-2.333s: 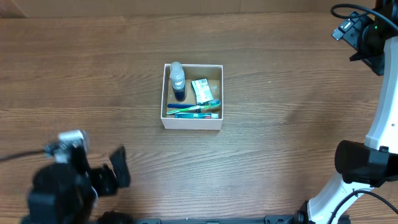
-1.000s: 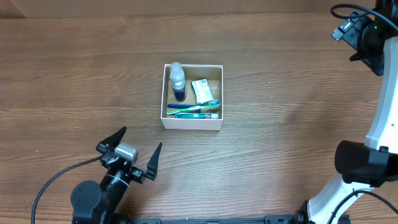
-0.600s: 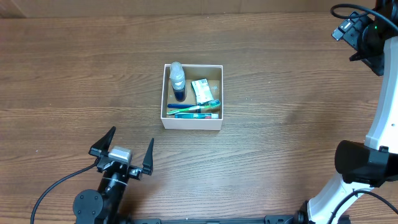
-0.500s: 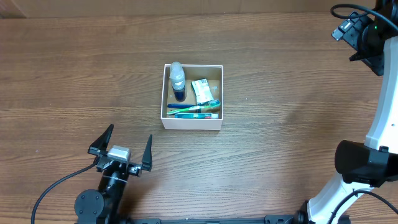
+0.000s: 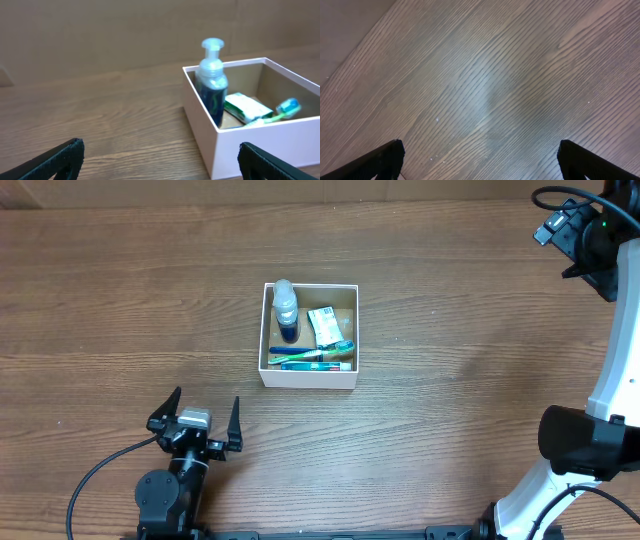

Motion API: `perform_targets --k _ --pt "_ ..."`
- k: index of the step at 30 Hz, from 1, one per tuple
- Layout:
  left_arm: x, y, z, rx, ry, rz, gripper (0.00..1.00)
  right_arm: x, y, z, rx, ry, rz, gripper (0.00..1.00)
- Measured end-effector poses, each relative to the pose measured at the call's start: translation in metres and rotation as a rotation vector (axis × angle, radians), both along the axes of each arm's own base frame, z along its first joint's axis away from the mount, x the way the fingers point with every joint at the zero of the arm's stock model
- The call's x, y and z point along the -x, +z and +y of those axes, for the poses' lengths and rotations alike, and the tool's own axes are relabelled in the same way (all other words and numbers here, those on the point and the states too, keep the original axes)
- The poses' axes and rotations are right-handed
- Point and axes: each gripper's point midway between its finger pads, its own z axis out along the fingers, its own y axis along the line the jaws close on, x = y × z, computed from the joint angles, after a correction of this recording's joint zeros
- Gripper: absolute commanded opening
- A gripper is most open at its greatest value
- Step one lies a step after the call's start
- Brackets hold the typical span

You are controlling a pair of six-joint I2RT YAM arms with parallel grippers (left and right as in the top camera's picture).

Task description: Pack container

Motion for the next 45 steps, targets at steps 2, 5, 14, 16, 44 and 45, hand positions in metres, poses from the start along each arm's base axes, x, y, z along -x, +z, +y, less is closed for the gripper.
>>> perform_targets --k 2,5,14,16,44,45 --pt "0.000 0.000 0.002 -0.001 0.009 0.001 1.00 0.000 0.000 0.000 0.000 0.000 -0.001 1.00" --pt "0.000 0.000 0.003 -0.002 0.016 0.001 1.00 0.000 0.000 0.000 0.000 0.000 0.000 1.00" --pt "0.000 0.000 0.004 -0.003 0.024 0.001 1.00 0.000 0.000 0.000 0.000 0.000 0.000 1.00" --pt "-0.001 0.000 0.004 -0.003 0.025 0.000 1.00 0.000 0.000 0.000 0.000 0.000 0.000 1.00" --pt "-0.001 0.000 0.005 -0.003 0.028 0.000 1.00 0.166 0.125 0.102 0.044 0.302 -0.796 1.00" --pt "-0.001 -0.001 0.005 -0.003 0.028 0.001 1.00 0.167 0.113 0.100 0.051 0.296 -0.847 1.00"
